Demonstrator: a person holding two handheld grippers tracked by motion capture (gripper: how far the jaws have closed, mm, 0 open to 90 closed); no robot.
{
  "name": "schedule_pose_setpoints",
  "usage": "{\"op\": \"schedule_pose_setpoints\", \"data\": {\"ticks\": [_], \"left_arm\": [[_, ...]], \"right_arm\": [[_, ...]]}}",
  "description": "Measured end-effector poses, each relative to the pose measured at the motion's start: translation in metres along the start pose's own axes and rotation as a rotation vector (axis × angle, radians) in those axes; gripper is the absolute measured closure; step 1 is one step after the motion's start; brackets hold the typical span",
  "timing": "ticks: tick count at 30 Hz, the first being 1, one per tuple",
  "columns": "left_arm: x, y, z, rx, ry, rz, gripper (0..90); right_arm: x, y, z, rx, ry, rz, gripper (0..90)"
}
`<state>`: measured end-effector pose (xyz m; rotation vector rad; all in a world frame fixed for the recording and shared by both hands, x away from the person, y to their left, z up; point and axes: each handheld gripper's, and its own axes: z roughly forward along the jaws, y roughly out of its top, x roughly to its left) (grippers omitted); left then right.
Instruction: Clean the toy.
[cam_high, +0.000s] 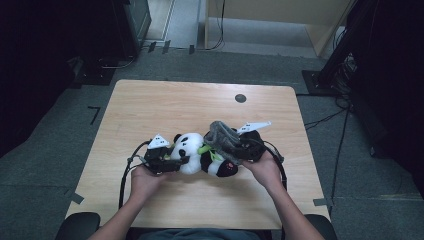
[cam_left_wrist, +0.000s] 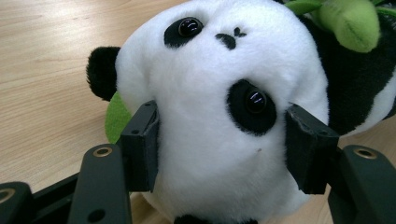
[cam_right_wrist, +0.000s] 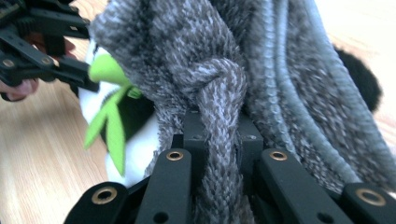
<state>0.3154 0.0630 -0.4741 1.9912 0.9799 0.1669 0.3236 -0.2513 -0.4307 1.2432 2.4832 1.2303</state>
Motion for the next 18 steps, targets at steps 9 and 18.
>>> {"op": "schedule_pose_setpoints", "data": {"ticks": [9,18], "left_arm": [[0.001,0.000,0.000,-0.005,-0.005,-0.012,37.5],[0.003,0.001,0.000,-0.007,-0.010,-0.026,37.4]], "right_arm": [[-0.023,-0.022,-0.008,0.067,-0.033,0.072,80.7],[-0.039,-0.031,-0.004,0.135,-0.069,0.090,80.6]]}}
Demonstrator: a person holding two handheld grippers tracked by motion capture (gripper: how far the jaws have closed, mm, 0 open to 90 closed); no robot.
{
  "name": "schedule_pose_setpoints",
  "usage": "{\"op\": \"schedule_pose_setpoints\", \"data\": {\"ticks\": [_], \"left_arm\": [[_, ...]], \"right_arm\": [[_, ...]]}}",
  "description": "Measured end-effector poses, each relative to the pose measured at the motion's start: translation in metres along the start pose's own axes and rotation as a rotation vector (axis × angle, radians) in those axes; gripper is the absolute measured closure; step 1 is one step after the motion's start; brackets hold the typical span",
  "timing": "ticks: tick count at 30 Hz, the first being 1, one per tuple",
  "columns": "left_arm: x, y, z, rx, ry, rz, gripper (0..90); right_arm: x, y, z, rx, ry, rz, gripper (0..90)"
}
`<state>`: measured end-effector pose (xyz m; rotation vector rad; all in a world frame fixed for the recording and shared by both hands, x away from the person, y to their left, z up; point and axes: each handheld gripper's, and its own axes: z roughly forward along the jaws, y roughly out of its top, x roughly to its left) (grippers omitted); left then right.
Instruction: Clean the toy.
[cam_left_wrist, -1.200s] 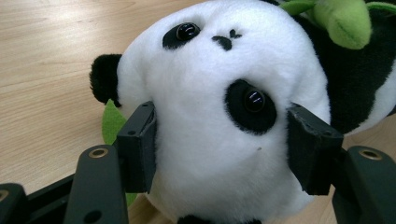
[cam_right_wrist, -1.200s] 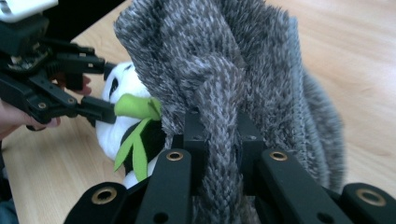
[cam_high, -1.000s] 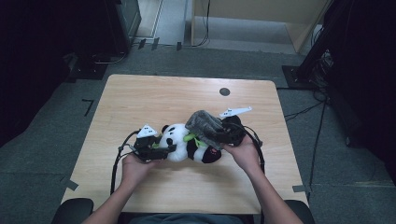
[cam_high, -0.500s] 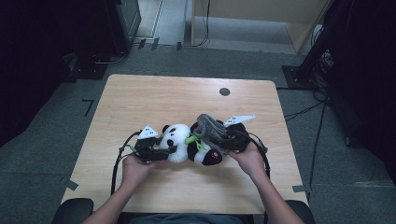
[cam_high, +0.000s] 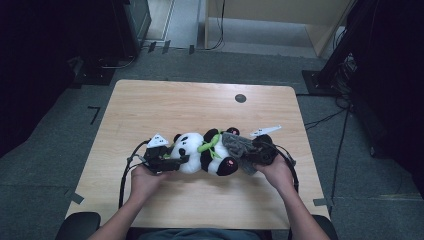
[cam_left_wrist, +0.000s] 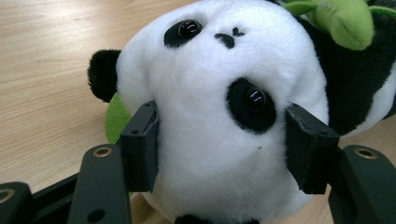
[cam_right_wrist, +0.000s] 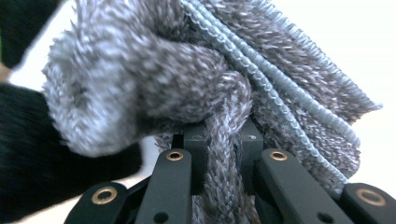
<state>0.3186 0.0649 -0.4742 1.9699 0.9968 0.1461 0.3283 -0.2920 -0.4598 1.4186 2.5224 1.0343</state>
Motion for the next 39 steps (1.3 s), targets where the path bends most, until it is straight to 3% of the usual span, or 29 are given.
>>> {"op": "schedule_pose_setpoints", "data": {"ticks": [7,10,15,21,22,26,27,28,32,34,36,39], "left_arm": [[0.003,0.000,0.000,-0.002,-0.007,-0.010,37.3],[0.003,0.001,-0.001,-0.001,-0.006,-0.010,37.3],[0.002,0.001,-0.001,-0.001,-0.003,-0.006,37.3],[0.001,0.001,0.000,-0.001,0.001,-0.006,37.4],[0.001,0.000,0.000,-0.002,0.002,-0.005,37.3],[0.000,0.000,0.000,-0.002,0.005,-0.005,37.3],[0.000,0.000,0.000,-0.004,0.006,-0.008,37.3],[-0.001,0.000,0.000,-0.006,0.006,-0.010,37.3],[-0.001,0.000,0.000,-0.004,0.009,-0.004,37.3],[-0.001,0.000,0.000,-0.001,0.012,-0.004,37.3],[-0.002,0.000,0.000,0.000,0.015,0.000,37.2],[-0.003,-0.001,0.000,0.001,0.021,0.012,37.1]], "right_arm": [[-0.013,-0.003,0.001,0.014,0.002,0.027,80.4],[-0.018,-0.002,-0.005,-0.001,-0.012,0.056,80.3],[-0.023,0.000,-0.018,-0.063,0.009,0.107,80.5],[-0.014,0.008,-0.033,-0.153,0.041,0.075,80.7],[-0.008,0.013,-0.042,-0.207,0.055,0.050,80.7],[0.006,0.027,-0.054,-0.269,0.062,0.002,80.7],[0.006,0.027,-0.054,-0.269,0.062,0.002,80.7],[0.019,0.035,-0.052,-0.273,0.079,-0.037,80.7],[0.044,0.045,-0.035,-0.238,0.114,-0.093,80.6],[0.048,0.047,-0.030,-0.225,0.120,-0.104,80.7],[0.058,0.049,-0.007,-0.151,0.138,-0.137,80.6],[0.057,0.050,0.004,-0.124,0.151,-0.121,80.4]]}}
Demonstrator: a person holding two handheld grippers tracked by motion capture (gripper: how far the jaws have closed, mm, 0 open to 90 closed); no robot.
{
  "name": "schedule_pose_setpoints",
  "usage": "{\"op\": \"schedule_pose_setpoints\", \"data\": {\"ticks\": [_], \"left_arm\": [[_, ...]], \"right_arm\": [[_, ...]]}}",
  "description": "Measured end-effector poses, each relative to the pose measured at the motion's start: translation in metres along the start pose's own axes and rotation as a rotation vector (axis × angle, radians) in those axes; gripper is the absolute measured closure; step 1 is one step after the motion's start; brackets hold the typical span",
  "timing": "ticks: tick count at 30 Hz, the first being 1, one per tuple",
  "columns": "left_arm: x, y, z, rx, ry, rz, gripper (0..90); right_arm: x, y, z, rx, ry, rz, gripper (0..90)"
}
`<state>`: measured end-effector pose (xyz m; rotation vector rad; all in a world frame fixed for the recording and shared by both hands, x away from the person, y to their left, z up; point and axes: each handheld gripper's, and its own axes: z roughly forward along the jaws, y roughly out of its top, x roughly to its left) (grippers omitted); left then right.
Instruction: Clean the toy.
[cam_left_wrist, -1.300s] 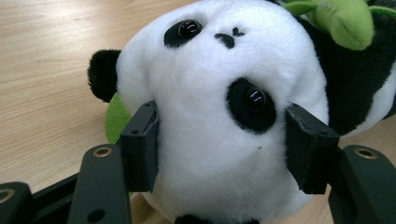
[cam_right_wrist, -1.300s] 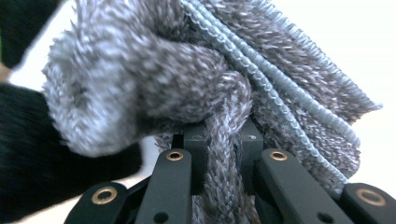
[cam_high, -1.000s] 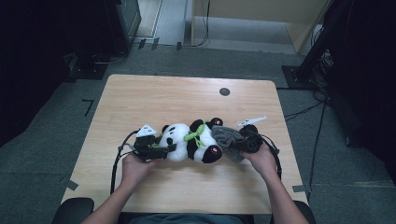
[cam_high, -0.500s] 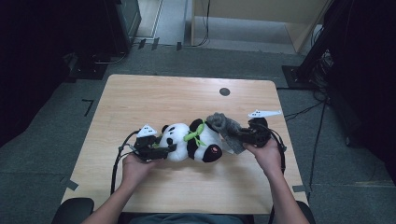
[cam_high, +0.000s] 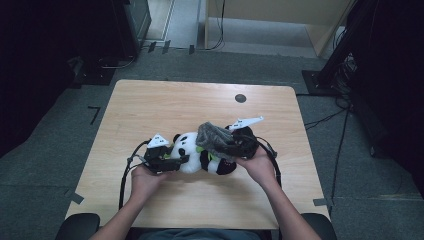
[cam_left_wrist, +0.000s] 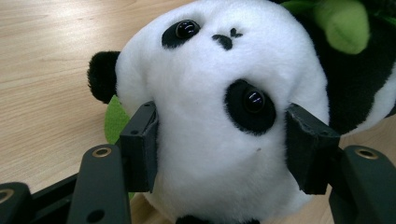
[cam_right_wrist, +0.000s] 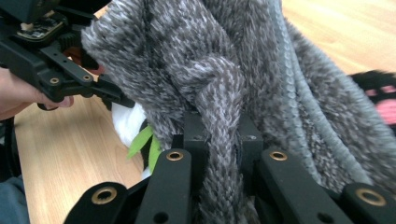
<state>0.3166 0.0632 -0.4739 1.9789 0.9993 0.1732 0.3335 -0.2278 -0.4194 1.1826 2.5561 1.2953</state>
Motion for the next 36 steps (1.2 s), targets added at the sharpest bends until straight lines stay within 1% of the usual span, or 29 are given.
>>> {"op": "schedule_pose_setpoints", "data": {"ticks": [1,4,5,6,7,9,11,12,13,14,16,17,18,19,20,21,22,24,25,26,27,28,29,31,33,34,35,36], "left_arm": [[-0.001,0.000,0.000,0.001,0.002,0.003,37.1],[-0.001,0.000,0.000,-0.001,0.002,0.002,37.1],[-0.001,0.000,0.000,-0.002,0.003,0.003,37.2],[-0.002,0.000,0.000,-0.002,0.004,0.006,37.2],[-0.002,0.000,0.000,-0.003,0.003,0.007,37.2],[-0.001,0.000,0.000,-0.004,0.000,0.003,37.2],[-0.001,0.000,0.000,-0.002,-0.003,0.004,37.2],[-0.001,0.000,0.000,-0.004,-0.004,0.003,37.2],[-0.001,0.000,0.000,-0.004,-0.004,0.004,37.1],[0.000,0.000,0.000,-0.004,-0.007,0.003,37.2],[0.000,0.000,0.000,-0.004,-0.008,0.002,37.1],[0.000,0.000,0.000,-0.005,-0.010,-0.002,37.1],[0.001,0.001,0.000,-0.006,-0.012,-0.007,37.1],[0.001,0.001,0.000,-0.007,-0.013,-0.011,37.1],[0.001,0.001,0.000,-0.009,-0.015,-0.017,37.1],[0.002,0.001,0.000,-0.008,-0.017,-0.019,37.1],[0.002,0.001,0.000,-0.007,-0.017,-0.017,37.1],[0.003,0.002,0.000,-0.006,-0.017,-0.019,37.1],[0.003,0.002,0.000,-0.005,-0.017,-0.021,37.2],[0.003,0.002,0.000,-0.005,-0.018,-0.027,37.4],[0.003,0.003,0.000,-0.002,-0.019,-0.032,37.4],[0.004,0.004,0.000,0.003,-0.021,-0.035,37.9],[0.005,0.005,0.000,0.007,-0.022,-0.039,38.2],[0.006,0.007,0.000,0.014,-0.026,-0.041,38.6],[0.007,0.008,0.000,0.015,-0.030,-0.049,38.6],[0.008,0.008,0.000,0.014,-0.031,-0.051,38.6],[0.008,0.008,0.000,0.013,-0.033,-0.053,38.6],[0.008,0.008,0.000,0.010,-0.034,-0.058,38.6]], "right_arm": [[-0.002,0.000,0.001,0.002,0.002,0.005,80.3],[-0.005,-0.002,0.000,0.000,0.004,0.001,80.4],[-0.009,-0.006,0.000,-0.012,-0.002,0.003,80.7],[-0.012,-0.008,0.000,-0.011,-0.005,0.014,80.8],[-0.012,-0.008,0.000,-0.011,-0.005,0.014,80.8],[-0.017,-0.012,-0.004,-0.007,-0.042,0.021,80.8],[-0.022,-0.015,-0.007,-0.001,-0.061,0.032,80.8],[-0.022,-0.015,-0.007,-0.001,-0.061,0.032,80.8],[-0.029,-0.020,-0.011,0.013,-0.073,0.059,80.8],[-0.031,-0.021,-0.012,0.018,-0.074,0.069,80.8],[-0.038,-0.026,-0.015,0.033,-0.084,0.083,80.8],[-0.038,-0.026,-0.015,0.033,-0.084,0.083,80.8],[-0.044,-0.030,-0.017,0.049,-0.101,0.097,80.7],[-0.047,-0.032,-0.018,0.055,-0.107,0.102,80.7],[-0.047,-0.032,-0.018,0.055,-0.107,0.102,80.7],[-0.053,-0.036,-0.018,0.078,-0.115,0.122,80.7],[-0.053,-0.036,-0.018,0.078,-0.115,0.122,80.7],[-0.057,-0.039,-0.018,0.092,-0.118,0.137,80.7],[-0.062,-0.042,-0.017,0.110,-0.121,0.154,80.7],[-0.064,-0.043,-0.016,0.126,-0.134,0.152,80.7],[-0.064,-0.043,-0.016,0.126,-0.134,0.152,80.7],[-0.067,-0.045,-0.016,0.157,-0.154,0.164,80.7],[-0.069,-0.045,-0.016,0.165,-0.155,0.171,80.7],[-0.072,-0.046,-0.017,0.172,-0.161,0.189,80.7],[-0.075,-0.047,-0.020,0.182,-0.188,0.201,80.7],[-0.075,-0.047,-0.020,0.182,-0.188,0.201,80.7],[-0.076,-0.047,-0.022,0.182,-0.195,0.211,80.7],[-0.079,-0.047,-0.027,0.167,-0.206,0.221,80.7]]}}
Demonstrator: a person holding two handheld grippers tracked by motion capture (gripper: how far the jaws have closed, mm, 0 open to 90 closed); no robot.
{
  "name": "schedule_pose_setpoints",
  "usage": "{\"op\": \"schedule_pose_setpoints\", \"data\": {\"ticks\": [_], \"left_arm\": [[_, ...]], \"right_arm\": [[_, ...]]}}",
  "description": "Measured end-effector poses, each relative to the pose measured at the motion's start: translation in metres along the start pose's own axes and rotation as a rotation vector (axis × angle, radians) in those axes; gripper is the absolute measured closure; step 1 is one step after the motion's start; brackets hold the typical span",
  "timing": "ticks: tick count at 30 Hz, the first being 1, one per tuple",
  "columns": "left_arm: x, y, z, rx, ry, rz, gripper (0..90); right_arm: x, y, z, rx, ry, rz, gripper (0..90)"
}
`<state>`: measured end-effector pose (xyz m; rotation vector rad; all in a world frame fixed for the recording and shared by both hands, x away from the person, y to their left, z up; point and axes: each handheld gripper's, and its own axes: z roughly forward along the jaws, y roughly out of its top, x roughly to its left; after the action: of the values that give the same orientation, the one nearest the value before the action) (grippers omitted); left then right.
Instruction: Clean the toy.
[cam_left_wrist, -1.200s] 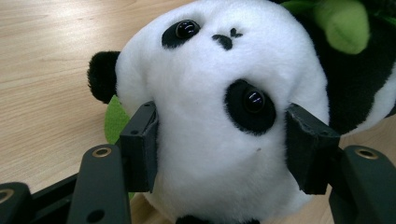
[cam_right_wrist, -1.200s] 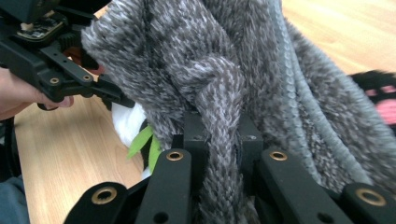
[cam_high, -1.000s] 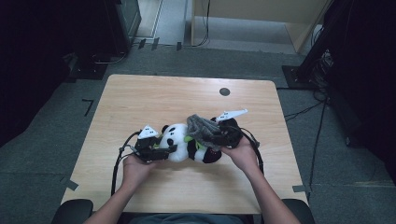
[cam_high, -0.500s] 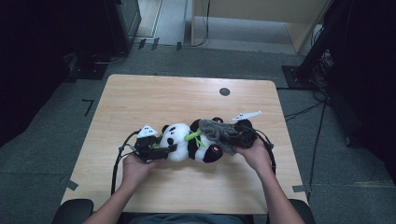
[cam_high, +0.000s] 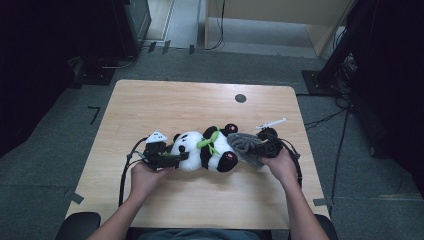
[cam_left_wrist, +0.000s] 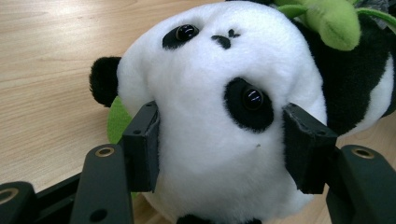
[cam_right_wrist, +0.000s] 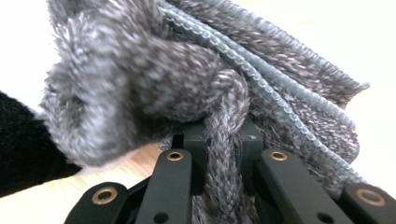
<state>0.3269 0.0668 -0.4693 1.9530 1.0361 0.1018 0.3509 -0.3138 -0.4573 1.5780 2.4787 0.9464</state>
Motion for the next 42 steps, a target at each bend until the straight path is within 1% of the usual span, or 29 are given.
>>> {"op": "schedule_pose_setpoints", "data": {"ticks": [2,5,9,10,11,12,14,15,16,17,18,20,21,22,23,24,25,26,27,28,29,31,33,36,37,38,39,40,42], "left_arm": [[0.001,0.000,0.000,-0.005,-0.002,-0.007,38.8],[0.000,0.001,-0.001,-0.002,0.003,-0.010,40.8],[0.000,0.001,-0.001,-0.001,0.006,-0.008,41.5],[0.000,0.001,-0.001,-0.001,0.007,-0.007,41.5],[0.000,0.001,-0.001,-0.002,0.008,-0.005,41.5],[-0.001,0.001,-0.001,0.000,0.012,-0.001,41.5],[-0.001,0.001,-0.001,-0.002,0.014,-0.002,41.4],[-0.001,0.001,-0.001,-0.002,0.014,-0.002,41.3],[-0.001,0.001,-0.001,-0.003,0.014,-0.003,41.3],[-0.001,0.001,-0.001,-0.003,0.015,-0.003,41.3],[-0.001,0.001,-0.001,-0.002,0.015,-0.001,41.3],[-0.001,0.001,-0.001,-0.002,0.015,-0.001,41.3],[-0.001,0.001,-0.001,-0.002,0.015,-0.001,41.3],[-0.001,0.001,-0.001,-0.002,0.014,-0.003,41.2],[-0.001,0.001,-0.001,-0.001,0.015,-0.002,41.2],[-0.002,0.001,-0.001,-0.001,0.016,0.001,41.2],[-0.002,0.001,0.000,-0.001,0.019,0.008,41.2],[-0.003,0.000,0.000,-0.001,0.021,0.012,41.3],[-0.003,0.000,0.000,0.000,0.020,0.013,41.3],[-0.003,0.000,0.000,0.000,0.020,0.013,41.2],[-0.003,0.000,0.000,0.000,0.019,0.013,41.2],[-0.003,0.000,0.000,0.000,0.017,0.015,41.1],[-0.003,0.000,0.000,0.000,0.014,0.016,41.0],[-0.003,-0.001,0.000,-0.003,0.010,0.022,40.7],[-0.003,-0.001,0.000,-0.003,0.010,0.022,40.7],[-0.003,-0.001,0.000,-0.002,0.009,0.024,40.7],[-0.002,-0.001,0.000,-0.001,0.009,0.024,40.7],[-0.002,-0.001,0.000,0.000,0.008,0.023,40.7],[-0.002,-0.001,0.000,0.000,0.007,0.022,40.7]], "right_arm": [[-0.001,0.001,-0.005,-0.023,0.003,0.007,80.7],[0.003,0.003,-0.017,-0.073,0.024,-0.005,80.7],[0.019,0.007,-0.038,-0.155,0.087,-0.034,80.8],[0.022,0.008,-0.041,-0.167,0.098,-0.042,80.7],[0.022,0.008,-0.041,-0.167,0.098,-0.042,80.7],[0.032,0.009,-0.050,-0.194,0.128,-0.067,80.7],[0.041,0.011,-0.057,-0.202,0.148,-0.086,80.7],[0.048,0.012,-0.061,-0.208,0.163,-0.107,80.7],[0.053,0.012,-0.063,-0.212,0.173,-0.116,80.7],[0.053,0.012,-0.063,-0.212,0.173,-0.116,80.7],[0.066,0.013,-0.066,-0.217,0.200,-0.146,80.7],[0.076,0.014,-0.065,-0.209,0.222,-0.173,80.7],[0.076,0.014,-0.065,-0.209,0.222,-0.173,80.7],[0.086,0.013,-0.058,-0.186,0.237,-0.199,80.4],[0.086,0.013,-0.058,-0.186,0.237,-0.199,80.4],[0.090,0.011,-0.049,-0.177,0.220,-0.217,79.9],[0.090,0.011,-0.049,-0.177,0.220,-0.217,79.9],[0.089,0.008,-0.044,-0.180,0.214,-0.209,79.8],[0.087,0.007,-0.044,-0.185,0.197,-0.215,79.8],[0.087,0.007,-0.044,-0.185,0.197,-0.215,79.8],[0.085,0.004,-0.045,-0.190,0.159,-0.232,79.8],[0.079,0.001,-0.045,-0.196,0.172,-0.210,79.8],[0.078,0.000,-0.045,-0.198,0.175,-0.203,79.8],[0.073,-0.002,-0.044,-0.196,0.147,-0.194,79.8],[0.073,-0.002,-0.044,-0.196,0.147,-0.194,79.8],[0.069,-0.003,-0.042,-0.187,0.122,-0.186,79.7],[0.069,-0.003,-0.042,-0.187,0.122,-0.186,79.7],[0.067,-0.004,-0.042,-0.182,0.117,-0.163,79.7],[0.065,-0.004,-0.042,-0.182,0.113,-0.162,79.7]]}}
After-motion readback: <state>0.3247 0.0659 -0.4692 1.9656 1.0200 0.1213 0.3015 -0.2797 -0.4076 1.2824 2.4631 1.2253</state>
